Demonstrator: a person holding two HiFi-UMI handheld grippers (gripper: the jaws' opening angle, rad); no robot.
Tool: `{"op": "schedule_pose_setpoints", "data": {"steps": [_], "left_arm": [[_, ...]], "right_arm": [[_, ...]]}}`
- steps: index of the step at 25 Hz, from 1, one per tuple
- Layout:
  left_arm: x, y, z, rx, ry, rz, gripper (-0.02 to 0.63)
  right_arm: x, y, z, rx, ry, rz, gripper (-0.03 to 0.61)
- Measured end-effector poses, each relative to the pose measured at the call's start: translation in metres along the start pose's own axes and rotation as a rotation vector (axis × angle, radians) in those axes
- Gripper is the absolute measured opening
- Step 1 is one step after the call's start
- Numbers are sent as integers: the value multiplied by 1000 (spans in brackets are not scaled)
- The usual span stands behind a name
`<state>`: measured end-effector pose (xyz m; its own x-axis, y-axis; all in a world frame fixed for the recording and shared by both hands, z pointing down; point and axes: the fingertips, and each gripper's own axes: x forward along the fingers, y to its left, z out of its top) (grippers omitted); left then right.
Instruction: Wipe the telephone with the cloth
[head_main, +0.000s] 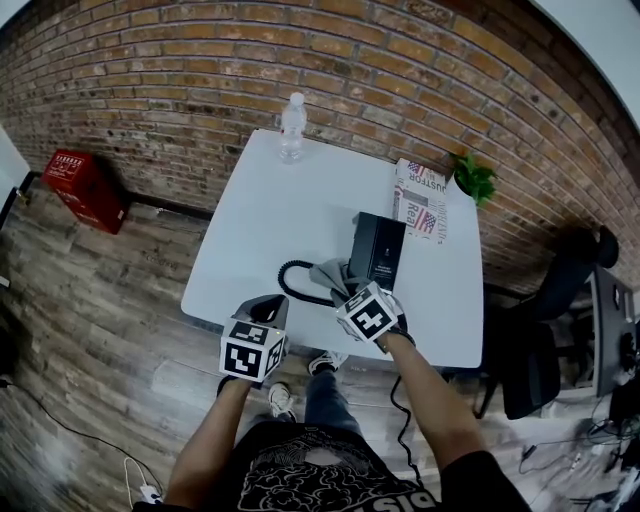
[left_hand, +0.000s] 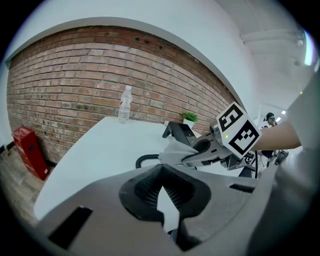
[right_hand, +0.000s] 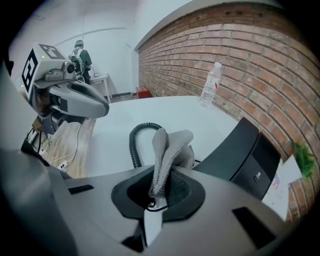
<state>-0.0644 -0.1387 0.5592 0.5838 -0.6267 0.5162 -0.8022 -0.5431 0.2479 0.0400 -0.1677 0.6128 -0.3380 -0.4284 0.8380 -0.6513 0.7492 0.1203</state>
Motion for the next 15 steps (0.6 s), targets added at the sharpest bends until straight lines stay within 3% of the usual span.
{"op": "schedule_pose_setpoints", "data": {"steps": [15], "left_arm": [[21,-17,17,34,3,-39,5]], "right_arm": [[-56,-55,49,41,-202,-92,12]]}}
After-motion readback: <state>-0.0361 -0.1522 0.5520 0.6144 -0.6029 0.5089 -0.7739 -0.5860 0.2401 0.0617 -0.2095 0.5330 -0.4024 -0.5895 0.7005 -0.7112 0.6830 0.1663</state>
